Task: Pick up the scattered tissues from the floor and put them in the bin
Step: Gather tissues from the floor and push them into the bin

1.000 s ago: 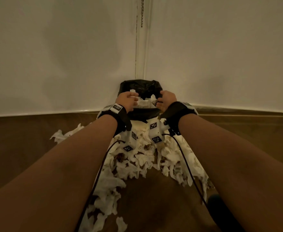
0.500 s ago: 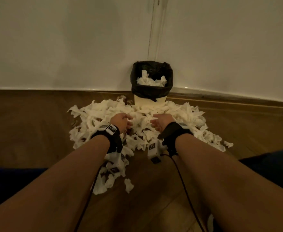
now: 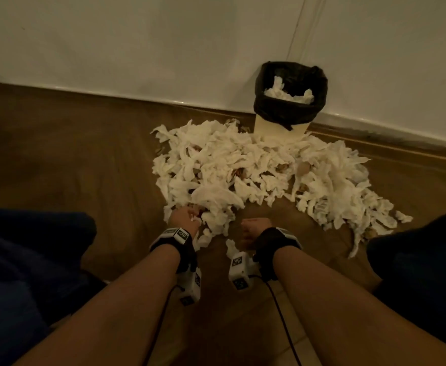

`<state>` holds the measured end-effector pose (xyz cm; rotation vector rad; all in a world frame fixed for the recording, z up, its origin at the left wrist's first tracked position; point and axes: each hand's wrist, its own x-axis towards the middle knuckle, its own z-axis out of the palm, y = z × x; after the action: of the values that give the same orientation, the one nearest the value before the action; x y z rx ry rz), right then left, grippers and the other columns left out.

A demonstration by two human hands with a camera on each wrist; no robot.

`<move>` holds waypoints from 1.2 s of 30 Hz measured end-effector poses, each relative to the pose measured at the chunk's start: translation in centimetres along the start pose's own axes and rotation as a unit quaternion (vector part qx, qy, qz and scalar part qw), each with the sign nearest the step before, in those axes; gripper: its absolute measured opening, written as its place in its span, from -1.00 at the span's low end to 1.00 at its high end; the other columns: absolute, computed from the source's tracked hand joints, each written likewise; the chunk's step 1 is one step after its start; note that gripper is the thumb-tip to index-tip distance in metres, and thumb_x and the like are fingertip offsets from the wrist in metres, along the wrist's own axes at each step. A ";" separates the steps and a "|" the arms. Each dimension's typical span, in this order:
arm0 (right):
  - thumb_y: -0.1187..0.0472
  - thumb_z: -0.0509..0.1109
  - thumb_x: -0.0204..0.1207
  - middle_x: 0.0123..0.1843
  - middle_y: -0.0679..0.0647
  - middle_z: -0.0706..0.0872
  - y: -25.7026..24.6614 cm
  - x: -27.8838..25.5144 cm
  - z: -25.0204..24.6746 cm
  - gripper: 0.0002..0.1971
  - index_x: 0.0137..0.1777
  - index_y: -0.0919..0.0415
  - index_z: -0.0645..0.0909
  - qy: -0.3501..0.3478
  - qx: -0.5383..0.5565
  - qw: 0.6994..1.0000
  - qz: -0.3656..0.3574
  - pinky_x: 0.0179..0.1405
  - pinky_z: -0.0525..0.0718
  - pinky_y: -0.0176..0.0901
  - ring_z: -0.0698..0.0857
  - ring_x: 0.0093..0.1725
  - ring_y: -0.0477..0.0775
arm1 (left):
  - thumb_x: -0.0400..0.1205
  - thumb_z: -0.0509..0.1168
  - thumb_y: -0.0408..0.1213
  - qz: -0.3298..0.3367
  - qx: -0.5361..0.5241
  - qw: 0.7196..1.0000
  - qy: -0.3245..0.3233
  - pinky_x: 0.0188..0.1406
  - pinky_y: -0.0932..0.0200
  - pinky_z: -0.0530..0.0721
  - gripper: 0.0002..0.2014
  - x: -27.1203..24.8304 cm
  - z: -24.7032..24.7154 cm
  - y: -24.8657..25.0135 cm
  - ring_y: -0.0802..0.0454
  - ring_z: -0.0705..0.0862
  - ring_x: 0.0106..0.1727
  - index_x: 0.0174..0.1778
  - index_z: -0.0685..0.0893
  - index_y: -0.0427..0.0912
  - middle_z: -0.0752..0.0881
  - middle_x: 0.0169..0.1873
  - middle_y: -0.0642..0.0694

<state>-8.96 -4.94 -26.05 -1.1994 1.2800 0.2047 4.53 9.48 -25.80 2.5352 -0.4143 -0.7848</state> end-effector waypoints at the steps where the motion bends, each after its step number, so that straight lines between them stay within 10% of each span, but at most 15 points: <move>1: 0.24 0.35 0.57 -0.12 0.10 0.65 0.6 0.2 0.4 -0.64 0.35 0.29 0.56 -0.003 -0.028 1.000 -0.010 -0.04 0.68 -0.05 0.62 -0.14 0.11 | 0.56 0.35 -0.26 -0.025 -0.016 0.999 0.011 -0.09 0.09 0.54 -0.79 -0.3 0.4 -0.4 -0.18 0.59 0.10 0.10 0.59 -0.13 0.55 0.23 -0.23; 4: 0.22 0.39 0.54 0.24 0.18 0.68 2.1 0.7 1.6 -0.63 0.33 0.25 0.58 -0.012 -0.071 0.997 -0.014 -0.16 0.67 -0.16 0.67 -0.12 0.04 | 0.52 0.42 -0.20 -0.105 -0.035 0.993 0.049 0.15 -0.06 0.51 -0.64 -1.7 1.7 -1.4 -0.28 0.38 0.35 0.15 0.46 -0.14 0.32 0.34 -0.23; 7: 0.25 0.40 0.54 0.37 0.21 0.62 2.3 1.0 3.0 -0.62 0.36 0.26 0.57 -0.016 -0.096 0.995 -0.005 0.17 0.65 -0.06 0.64 0.27 0.22 | 0.49 0.44 -0.07 -0.142 -0.026 0.987 0.065 0.24 -0.10 0.45 -0.53 -2.4 2.7 -2.2 -0.28 0.28 0.38 0.20 0.40 -0.11 0.24 0.35 -0.20; 25: 0.13 0.38 0.55 0.38 0.23 0.31 3.6 1.0 3.9 -0.61 0.34 0.16 0.42 -0.017 -0.479 0.873 -0.091 0.16 0.59 0.06 0.57 0.22 0.34 | 0.40 0.37 0.25 -0.151 0.075 0.985 -0.025 0.26 -0.24 0.45 -0.26 -1.4 5.7 -2.7 -0.44 0.24 0.43 0.40 0.31 -0.02 0.05 0.48 -0.26; 36: 0.22 0.27 0.62 0.45 0.30 0.36 3.8 1.8 4.1 -0.68 0.34 0.26 0.47 -0.027 -0.492 0.862 -0.117 0.26 0.52 0.02 0.51 0.33 0.33 | 0.53 0.28 0.18 -0.124 0.069 0.985 -0.097 0.29 -0.18 0.55 -0.38 -0.8 5.6 -1.7 -0.34 0.48 0.34 0.38 0.43 -0.14 0.31 0.41 -0.28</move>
<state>-8.43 -1.06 -30.38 -2.1819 0.9488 0.7721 0.84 9.45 -30.41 2.6822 -0.2209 -1.1385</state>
